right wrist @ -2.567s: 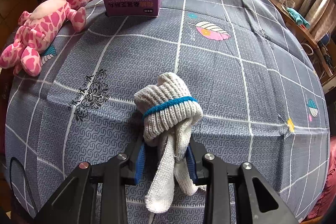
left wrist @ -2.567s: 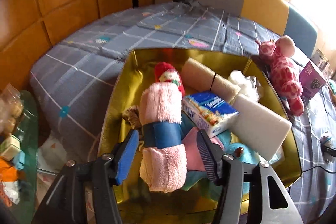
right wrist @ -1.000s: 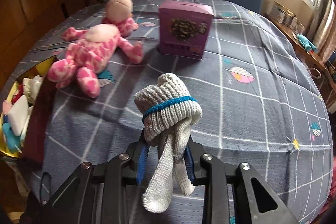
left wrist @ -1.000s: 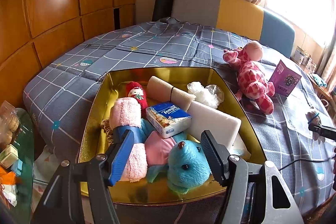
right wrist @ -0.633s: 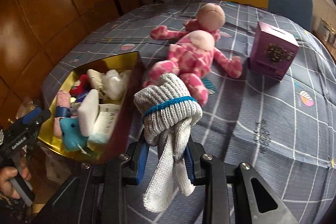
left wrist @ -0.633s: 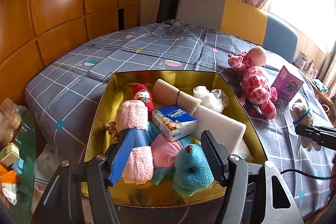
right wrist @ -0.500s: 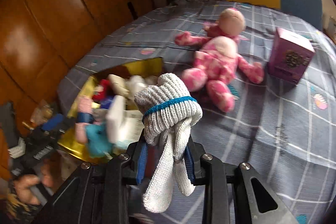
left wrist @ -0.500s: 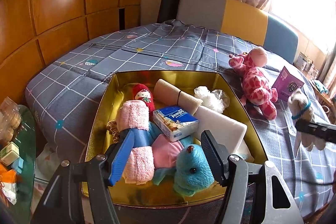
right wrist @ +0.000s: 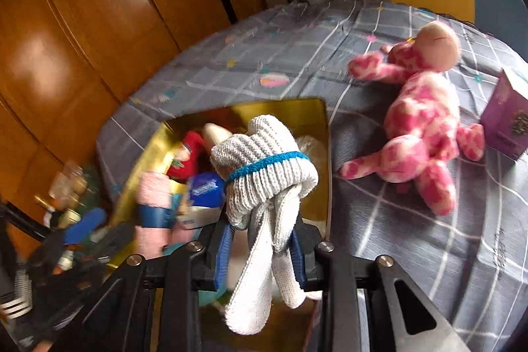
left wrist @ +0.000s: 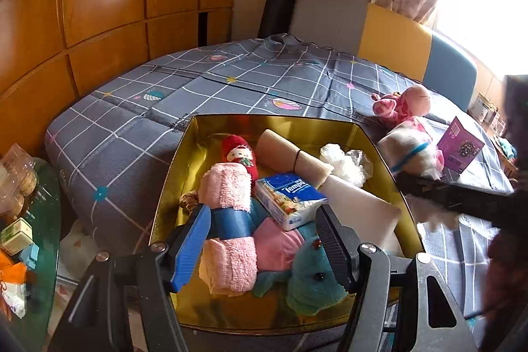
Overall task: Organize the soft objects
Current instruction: 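Carry the white sock into the gold tin and open the right tool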
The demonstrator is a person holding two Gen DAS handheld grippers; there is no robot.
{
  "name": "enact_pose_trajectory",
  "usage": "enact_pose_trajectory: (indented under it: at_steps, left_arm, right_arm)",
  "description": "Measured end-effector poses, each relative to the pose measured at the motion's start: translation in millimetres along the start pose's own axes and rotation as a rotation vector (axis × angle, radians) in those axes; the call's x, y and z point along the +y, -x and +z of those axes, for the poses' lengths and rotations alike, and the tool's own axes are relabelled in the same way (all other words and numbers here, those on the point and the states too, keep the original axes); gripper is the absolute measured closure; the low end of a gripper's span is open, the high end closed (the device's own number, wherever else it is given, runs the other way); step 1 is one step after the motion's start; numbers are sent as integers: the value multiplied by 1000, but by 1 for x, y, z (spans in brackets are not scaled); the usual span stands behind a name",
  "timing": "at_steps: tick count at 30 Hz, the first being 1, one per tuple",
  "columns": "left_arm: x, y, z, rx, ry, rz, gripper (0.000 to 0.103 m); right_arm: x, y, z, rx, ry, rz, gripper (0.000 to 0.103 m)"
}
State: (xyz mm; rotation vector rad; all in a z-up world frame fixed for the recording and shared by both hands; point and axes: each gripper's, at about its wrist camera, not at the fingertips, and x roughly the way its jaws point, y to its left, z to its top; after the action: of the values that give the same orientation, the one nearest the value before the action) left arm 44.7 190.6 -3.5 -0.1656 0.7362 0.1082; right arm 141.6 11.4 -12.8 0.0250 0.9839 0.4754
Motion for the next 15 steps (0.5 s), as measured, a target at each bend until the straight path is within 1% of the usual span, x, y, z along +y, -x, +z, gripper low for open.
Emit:
enact_pose_trajectory:
  at_steps: [3, 6, 9, 12, 15]
  left_arm:
    - [3, -3, 0, 9, 8, 2, 36]
    - [3, -4, 0, 8, 8, 7, 36]
    - [4, -7, -1, 13, 9, 8, 36]
    - [4, -9, -3, 25, 13, 8, 36]
    - [2, -9, -3, 23, 7, 8, 36]
  right_arm:
    - [3, -32, -4, 50, 35, -84, 73]
    - [3, -46, -12, 88, 66, -79, 73]
    - [5, -49, -19, 86, 103, -89, 71]
    - [5, -46, -21, 79, 96, -82, 70]
    - [5, -44, -24, 67, 86, -77, 66]
